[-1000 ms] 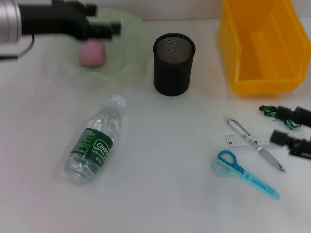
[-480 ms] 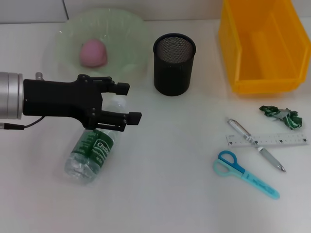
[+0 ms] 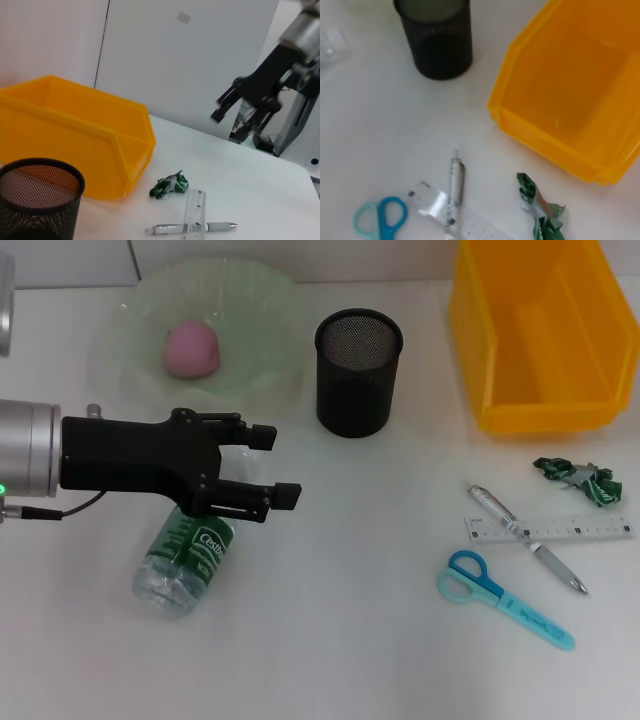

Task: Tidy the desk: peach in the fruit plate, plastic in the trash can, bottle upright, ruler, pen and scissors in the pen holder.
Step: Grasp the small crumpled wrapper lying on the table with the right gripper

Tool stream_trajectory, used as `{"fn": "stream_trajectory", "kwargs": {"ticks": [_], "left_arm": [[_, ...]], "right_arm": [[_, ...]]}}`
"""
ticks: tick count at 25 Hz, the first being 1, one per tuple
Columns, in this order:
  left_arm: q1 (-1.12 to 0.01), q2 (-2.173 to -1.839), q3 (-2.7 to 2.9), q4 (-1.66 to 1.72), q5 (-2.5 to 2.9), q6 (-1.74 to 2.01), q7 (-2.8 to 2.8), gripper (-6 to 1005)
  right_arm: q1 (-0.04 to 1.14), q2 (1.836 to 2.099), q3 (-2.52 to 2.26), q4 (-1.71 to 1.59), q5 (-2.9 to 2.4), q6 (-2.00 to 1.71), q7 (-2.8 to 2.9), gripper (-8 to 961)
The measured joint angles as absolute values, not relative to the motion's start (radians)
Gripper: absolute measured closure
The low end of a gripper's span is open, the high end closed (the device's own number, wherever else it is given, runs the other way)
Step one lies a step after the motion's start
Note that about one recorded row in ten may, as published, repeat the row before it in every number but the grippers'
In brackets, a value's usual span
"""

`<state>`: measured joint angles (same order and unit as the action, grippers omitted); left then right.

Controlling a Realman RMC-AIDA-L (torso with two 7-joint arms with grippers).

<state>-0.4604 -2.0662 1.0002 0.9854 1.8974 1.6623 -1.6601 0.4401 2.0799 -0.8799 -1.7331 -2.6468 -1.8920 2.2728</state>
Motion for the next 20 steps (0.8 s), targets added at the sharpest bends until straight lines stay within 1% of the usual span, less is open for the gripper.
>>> {"fn": "stream_trajectory", "kwargs": {"ticks": [4,9,18,20], "left_arm": [[-0.46,-2.066,1.001,0.978,1.897,1.663,-1.66,159],[-0.46,-2.068,1.002,0.965,1.896,1.663,-1.659,160],[-0.462,-2.067,1.002,0.934,1.897,1.653,-1.65,160],[-0.462,-2.066,1.002,0.928,1.898,1.651,-1.65,160]], "right_arm": [[0.458,2.08,-0.967,-1.537,-2.724,-1.7,2.222,138],[0.473,2.081,-1.072,-1.4,-2.732,-1.528,2.214,138],[0.516,2.082,-1.184,-1.241,-2.73,-1.377,2.213,162],[0.528,2.082,-1.193,-1.209,-2.73,-1.362,2.213,241]]}}
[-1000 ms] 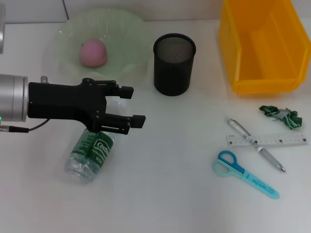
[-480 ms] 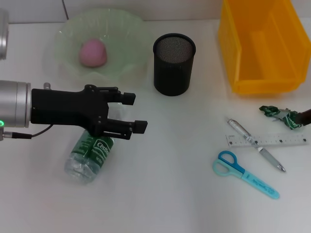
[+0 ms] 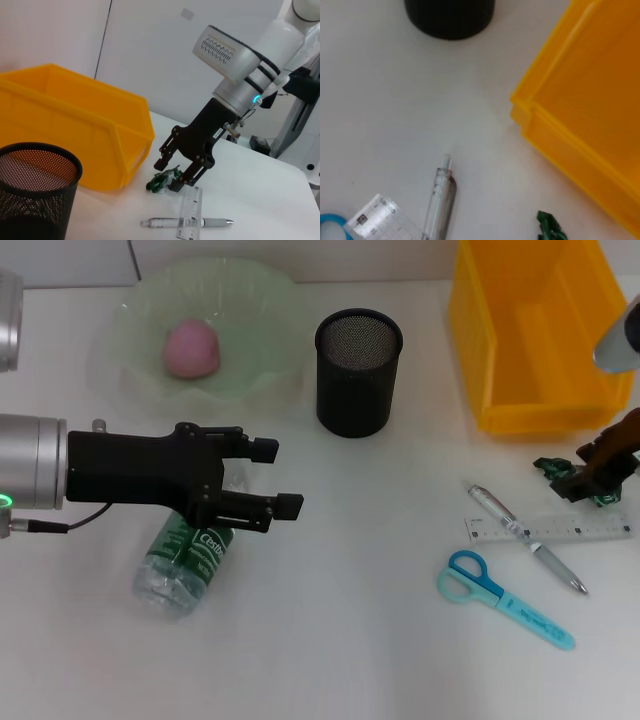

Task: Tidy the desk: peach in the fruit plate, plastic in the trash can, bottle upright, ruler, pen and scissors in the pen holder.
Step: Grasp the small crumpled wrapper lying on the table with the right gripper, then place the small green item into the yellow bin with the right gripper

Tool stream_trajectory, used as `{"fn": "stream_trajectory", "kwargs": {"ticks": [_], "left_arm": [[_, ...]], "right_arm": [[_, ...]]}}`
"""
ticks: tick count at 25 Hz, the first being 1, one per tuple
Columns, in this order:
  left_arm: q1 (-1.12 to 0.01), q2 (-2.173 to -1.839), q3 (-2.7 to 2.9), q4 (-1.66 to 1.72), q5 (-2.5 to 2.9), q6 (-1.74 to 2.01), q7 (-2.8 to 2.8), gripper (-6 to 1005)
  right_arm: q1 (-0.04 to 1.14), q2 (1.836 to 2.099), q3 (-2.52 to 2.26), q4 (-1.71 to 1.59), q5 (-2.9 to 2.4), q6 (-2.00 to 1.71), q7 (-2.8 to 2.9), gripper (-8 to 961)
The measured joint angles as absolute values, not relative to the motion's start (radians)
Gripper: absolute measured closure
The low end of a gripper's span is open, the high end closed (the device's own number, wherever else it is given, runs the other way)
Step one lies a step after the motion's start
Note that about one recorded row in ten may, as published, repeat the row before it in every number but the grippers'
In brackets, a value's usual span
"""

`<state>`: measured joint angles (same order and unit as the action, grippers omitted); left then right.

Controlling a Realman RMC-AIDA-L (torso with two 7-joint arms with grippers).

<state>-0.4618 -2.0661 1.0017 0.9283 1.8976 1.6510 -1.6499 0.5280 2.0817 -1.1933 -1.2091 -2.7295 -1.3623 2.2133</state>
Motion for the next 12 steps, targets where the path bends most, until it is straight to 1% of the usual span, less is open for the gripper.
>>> {"fn": "stream_trajectory", "kwargs": {"ticks": [9,12], "left_arm": [[-0.458,-2.065,1.002,0.926,1.898,1.64,-1.649,160],[-0.457,-2.065,1.002,0.926,1.898,1.64,-1.649,160]], "right_arm": [[0.55,2.081,-1.196,-1.174,-2.729,-1.378,2.213,573],[0.551,2.08,-1.196,-1.177,-2.73,-1.389,2.213,642]]}}
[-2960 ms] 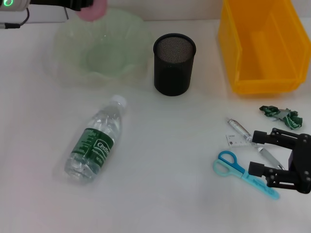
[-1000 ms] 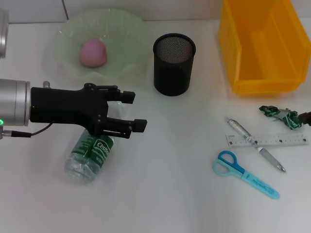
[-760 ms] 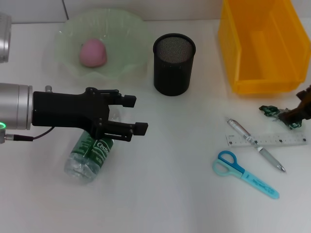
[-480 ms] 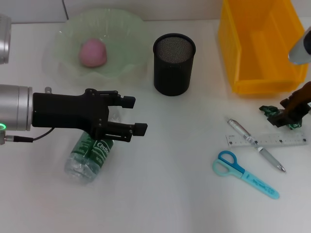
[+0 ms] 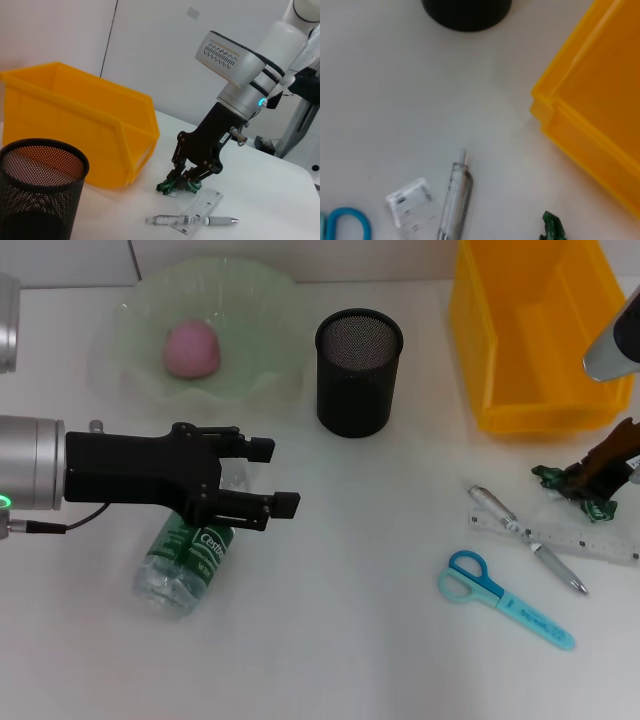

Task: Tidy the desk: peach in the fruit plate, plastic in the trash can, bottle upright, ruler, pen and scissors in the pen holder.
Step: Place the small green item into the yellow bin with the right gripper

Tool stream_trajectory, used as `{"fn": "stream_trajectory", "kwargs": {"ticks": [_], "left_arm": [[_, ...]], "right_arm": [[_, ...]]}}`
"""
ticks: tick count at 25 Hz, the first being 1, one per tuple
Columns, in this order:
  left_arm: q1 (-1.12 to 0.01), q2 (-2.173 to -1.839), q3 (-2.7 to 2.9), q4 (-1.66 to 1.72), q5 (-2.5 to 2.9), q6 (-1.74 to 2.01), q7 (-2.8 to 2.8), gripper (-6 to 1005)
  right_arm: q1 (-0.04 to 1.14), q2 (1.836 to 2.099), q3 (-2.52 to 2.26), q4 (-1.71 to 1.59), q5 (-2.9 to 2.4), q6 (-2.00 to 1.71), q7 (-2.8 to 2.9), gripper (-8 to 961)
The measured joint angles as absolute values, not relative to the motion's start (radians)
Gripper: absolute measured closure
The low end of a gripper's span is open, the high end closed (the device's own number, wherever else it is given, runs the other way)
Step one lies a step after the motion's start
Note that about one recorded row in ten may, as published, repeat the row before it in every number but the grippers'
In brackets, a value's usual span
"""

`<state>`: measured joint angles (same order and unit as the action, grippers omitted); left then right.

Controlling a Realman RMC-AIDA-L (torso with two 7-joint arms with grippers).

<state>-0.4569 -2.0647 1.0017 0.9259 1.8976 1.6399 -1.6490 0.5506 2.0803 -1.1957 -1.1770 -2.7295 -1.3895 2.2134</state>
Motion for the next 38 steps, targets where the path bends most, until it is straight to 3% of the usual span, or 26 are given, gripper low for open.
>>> {"fn": "stream_trajectory", "kwargs": {"ticks": [7,15,19,27,32,38], "left_arm": [[-0.457,-2.065,1.002,0.926,1.898,1.638,-1.649,160],[-0.458,-2.065,0.999,0.927,1.898,1.639,-1.649,161],[-0.457,-2.065,1.002,0.926,1.898,1.639,-1.649,161],[-0.456,-2.065,1.002,0.926,1.897,1.639,-1.649,161],[-0.459,-2.065,0.999,0.926,1.897,1.641,-1.652,161],[-0.46,-2.065,1.0,0.926,1.897,1.64,-1.656,161]], "right_arm": [[0.544,2.079,-1.184,-1.228,-2.729,-1.434,2.214,804],[0.513,2.071,-0.882,-1.427,-2.391,-1.613,2.155,892],[0.524,2.053,-0.752,-1.397,-2.259,-1.567,2.154,891],[0.565,2.055,-0.743,-1.25,-2.25,-1.31,2.167,894],[0.605,2.044,-0.739,-1.158,-2.251,-1.264,2.17,850],[0.602,2.051,-0.743,-1.16,-2.251,-1.243,2.171,798]]}}
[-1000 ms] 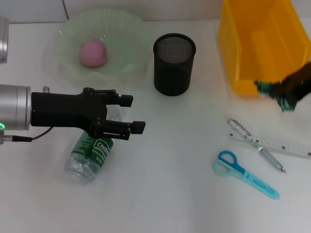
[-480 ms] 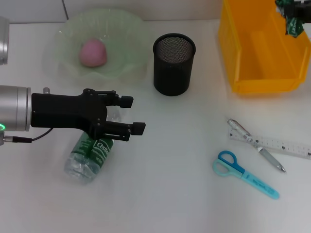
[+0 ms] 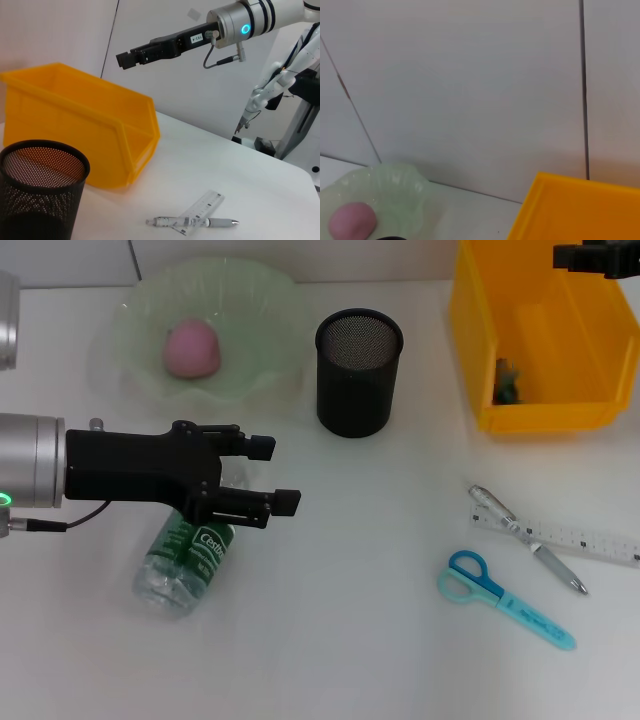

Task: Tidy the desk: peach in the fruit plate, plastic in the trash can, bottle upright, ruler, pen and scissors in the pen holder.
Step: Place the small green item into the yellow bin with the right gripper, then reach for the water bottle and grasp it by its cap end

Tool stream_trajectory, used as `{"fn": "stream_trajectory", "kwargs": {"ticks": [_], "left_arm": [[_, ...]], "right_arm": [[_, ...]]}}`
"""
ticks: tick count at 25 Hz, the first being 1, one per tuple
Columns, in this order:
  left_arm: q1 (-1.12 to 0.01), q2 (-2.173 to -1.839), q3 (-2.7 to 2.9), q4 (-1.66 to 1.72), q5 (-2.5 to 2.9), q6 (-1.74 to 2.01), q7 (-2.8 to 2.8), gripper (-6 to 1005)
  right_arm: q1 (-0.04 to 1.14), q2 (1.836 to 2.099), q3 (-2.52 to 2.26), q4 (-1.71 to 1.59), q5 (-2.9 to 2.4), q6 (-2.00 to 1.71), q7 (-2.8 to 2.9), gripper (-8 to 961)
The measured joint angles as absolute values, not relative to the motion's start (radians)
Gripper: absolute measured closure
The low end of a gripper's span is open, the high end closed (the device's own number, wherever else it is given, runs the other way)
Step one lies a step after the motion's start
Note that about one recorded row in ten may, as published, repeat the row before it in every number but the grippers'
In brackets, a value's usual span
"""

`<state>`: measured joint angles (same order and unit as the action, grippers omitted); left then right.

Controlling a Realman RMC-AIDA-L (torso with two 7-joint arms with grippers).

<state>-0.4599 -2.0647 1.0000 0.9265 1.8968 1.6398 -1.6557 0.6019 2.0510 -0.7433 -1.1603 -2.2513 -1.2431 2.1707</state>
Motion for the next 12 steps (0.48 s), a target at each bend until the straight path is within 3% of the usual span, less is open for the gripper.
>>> {"fn": "stream_trajectory", "kwargs": {"ticks": [5,7,12], "left_arm": [[-0.463,-2.065,0.999,0.928,1.896,1.641,-1.667,161],[-0.464,-2.063,0.998,0.934,1.896,1.641,-1.688,161],[-0.494,-2.047,0.993,0.965,1.924,1.637,-1.87,162]], "right_arm": [[0.591,2.051,-0.741,-1.174,-2.243,-1.269,2.166,550],[0.574,2.052,-0.737,-1.195,-2.228,-1.313,2.154,317],[0.483,2.053,-0.733,-1.233,-2.052,-1.555,1.967,255]]}}
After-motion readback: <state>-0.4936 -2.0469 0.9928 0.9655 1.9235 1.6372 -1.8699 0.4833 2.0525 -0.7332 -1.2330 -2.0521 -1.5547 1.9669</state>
